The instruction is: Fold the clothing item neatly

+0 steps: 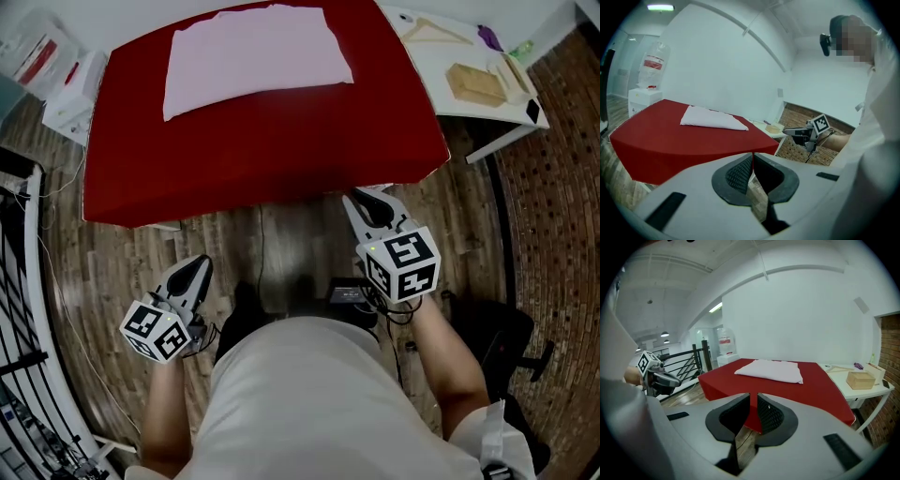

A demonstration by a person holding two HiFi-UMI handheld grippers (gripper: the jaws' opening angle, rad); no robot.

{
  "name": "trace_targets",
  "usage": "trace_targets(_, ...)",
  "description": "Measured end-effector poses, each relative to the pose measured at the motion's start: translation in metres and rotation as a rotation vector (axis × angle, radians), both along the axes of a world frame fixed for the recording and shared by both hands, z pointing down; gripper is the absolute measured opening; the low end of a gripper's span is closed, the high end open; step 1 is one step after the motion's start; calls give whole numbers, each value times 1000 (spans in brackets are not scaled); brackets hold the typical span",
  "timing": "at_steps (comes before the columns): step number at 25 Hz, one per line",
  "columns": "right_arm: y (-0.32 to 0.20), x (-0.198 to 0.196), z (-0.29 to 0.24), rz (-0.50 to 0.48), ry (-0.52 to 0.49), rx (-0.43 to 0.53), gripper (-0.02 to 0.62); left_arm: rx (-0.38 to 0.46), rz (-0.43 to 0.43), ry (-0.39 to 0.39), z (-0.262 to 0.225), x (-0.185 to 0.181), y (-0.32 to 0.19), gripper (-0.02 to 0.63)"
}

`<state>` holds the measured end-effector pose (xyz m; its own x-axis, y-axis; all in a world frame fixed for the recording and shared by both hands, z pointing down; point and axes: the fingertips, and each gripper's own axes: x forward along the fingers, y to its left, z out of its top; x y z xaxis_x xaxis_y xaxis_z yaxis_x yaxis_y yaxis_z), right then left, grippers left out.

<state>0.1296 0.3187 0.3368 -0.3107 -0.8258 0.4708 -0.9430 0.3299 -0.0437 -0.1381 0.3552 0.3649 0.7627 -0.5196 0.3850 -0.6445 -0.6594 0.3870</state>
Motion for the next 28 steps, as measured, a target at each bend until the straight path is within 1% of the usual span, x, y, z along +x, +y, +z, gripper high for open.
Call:
trace_targets(3,11,-12,-4,5,-15,-13,49,12,23,18,-7,-7,5,11)
trace_targets(8,32,-33,-12,38,-63,-39,37,38,89,81,-24,-11,17,11)
trace_targets(12,42,-58,-24,41,-147,-50,34,3,161,151,-37,-17,26,8)
trace_targets(15,53,-75,-25,38,-173,-68,34,-5,170,175,-42,-26,33,7)
trace_targets(18,59,-89,-33,29,-170,-69,32,15,158,201,-52,-34,33,8)
trace_targets(21,58,-101,-48,19,-203,-57,29,30,159,248,-69,-37,30,8)
trace_targets(24,58,-110,-64,12,-233,-34,23,49,180,281,-84,-33,34,8)
trace_targets(28,56,-112,-83,10,-262,-10,15,64,233,302,-99,-22,42,8)
